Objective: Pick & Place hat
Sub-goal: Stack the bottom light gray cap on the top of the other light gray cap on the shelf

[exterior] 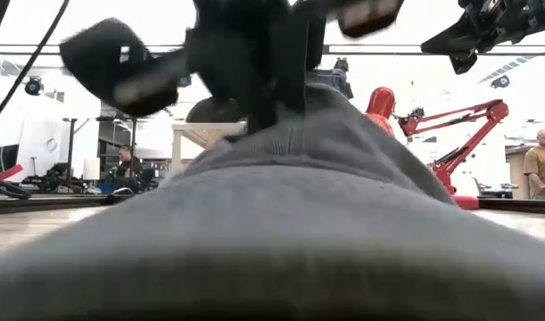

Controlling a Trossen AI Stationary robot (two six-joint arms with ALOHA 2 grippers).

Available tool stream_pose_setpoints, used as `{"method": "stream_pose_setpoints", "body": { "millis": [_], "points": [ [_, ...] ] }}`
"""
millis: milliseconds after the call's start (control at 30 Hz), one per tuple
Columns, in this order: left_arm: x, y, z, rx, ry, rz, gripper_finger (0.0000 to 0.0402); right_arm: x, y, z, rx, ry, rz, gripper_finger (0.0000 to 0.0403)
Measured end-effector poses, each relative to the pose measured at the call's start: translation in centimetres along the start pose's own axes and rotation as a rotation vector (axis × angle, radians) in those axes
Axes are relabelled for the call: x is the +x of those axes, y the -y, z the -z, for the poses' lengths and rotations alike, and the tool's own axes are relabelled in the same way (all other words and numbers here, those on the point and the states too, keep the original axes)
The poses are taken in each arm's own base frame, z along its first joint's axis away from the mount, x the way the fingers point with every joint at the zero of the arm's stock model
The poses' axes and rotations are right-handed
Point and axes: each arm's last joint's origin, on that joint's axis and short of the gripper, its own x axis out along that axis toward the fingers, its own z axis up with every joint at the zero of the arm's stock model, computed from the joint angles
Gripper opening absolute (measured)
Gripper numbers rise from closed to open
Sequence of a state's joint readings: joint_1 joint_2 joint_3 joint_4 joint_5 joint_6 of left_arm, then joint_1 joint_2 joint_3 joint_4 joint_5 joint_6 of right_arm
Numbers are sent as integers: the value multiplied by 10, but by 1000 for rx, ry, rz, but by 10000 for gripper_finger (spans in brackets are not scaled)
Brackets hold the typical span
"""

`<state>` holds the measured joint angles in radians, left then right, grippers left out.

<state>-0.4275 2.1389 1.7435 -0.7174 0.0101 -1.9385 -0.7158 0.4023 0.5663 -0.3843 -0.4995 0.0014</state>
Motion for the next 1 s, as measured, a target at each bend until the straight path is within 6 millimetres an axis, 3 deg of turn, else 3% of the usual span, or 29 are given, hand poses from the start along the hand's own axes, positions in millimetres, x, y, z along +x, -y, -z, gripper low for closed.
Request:
{"method": "stream_pose_setpoints", "body": {
  "millis": [167, 467, 567, 767, 1000],
  "points": [
    [-53, 9, 14, 5, -3, -19, 1, 0, 0, 0, -5, -1, 0, 8],
    [-185, 4, 28, -38, 122, -131, 1, 0, 0, 0, -5, 0, 0, 8],
    [-214, 3, 25, -6, 200, 8, 0, 0, 0, 0, -5, 0, 0, 8],
    [-245, -8, -4, 23, 407, 81, 0, 0, 0, 0, -9, 0, 3, 8],
    [-282, -18, -44, 126, 509, 109, 0, 0, 0, 0, -12, -1, 3, 8]
  ]
}}
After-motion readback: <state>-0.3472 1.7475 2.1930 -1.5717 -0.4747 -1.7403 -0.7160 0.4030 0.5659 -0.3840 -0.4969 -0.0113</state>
